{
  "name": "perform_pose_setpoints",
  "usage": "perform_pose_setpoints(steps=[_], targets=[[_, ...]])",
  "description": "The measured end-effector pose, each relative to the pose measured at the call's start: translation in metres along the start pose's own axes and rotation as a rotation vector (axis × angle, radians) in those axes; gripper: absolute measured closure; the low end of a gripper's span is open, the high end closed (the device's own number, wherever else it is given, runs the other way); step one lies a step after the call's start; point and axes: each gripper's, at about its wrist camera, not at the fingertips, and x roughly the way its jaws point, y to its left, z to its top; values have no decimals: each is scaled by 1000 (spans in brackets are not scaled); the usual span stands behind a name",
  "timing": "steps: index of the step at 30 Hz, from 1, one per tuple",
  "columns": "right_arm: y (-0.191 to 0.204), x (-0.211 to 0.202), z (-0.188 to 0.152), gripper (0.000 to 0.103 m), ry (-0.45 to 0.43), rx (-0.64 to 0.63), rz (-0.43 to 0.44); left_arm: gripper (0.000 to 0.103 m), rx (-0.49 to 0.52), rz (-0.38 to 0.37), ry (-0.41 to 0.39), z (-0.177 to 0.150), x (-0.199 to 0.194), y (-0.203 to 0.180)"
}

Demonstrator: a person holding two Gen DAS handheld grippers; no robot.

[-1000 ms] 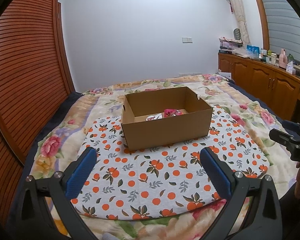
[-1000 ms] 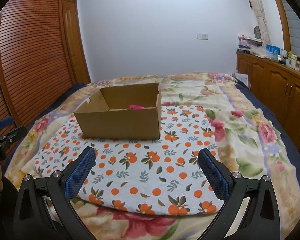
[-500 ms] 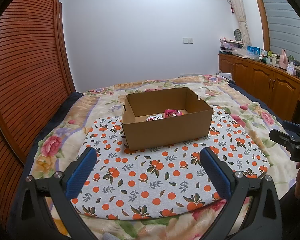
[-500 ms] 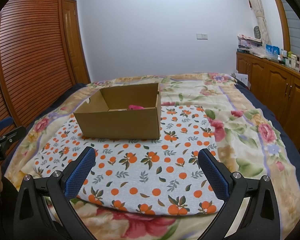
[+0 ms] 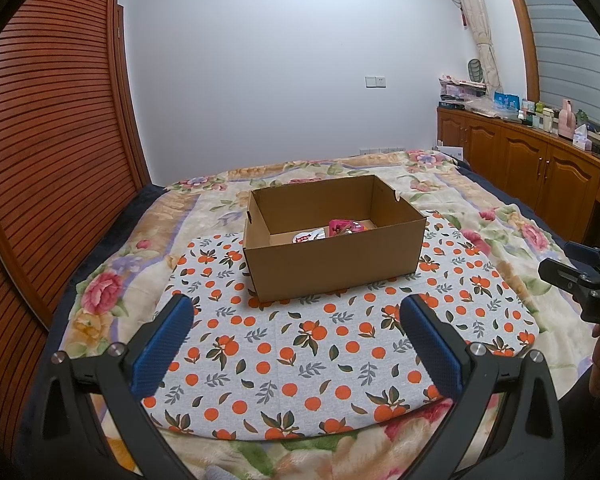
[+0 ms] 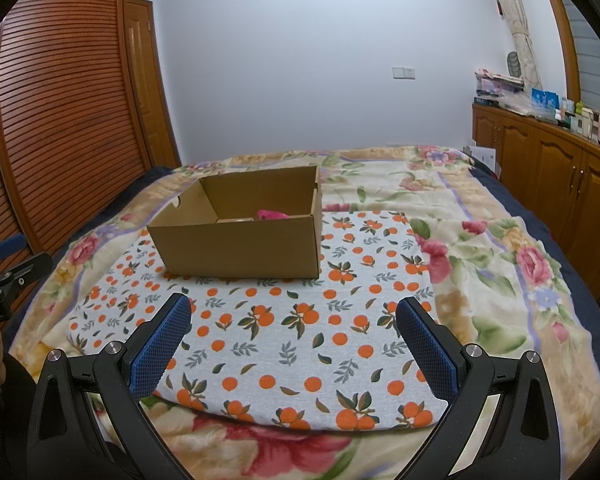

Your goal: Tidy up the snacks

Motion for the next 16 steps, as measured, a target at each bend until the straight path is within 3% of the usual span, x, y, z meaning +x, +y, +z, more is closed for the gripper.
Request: perform_pose_setpoints(steps=[16], targets=[[0, -1, 0, 0, -1, 1, 0, 0, 2, 1, -1, -1, 0, -1]])
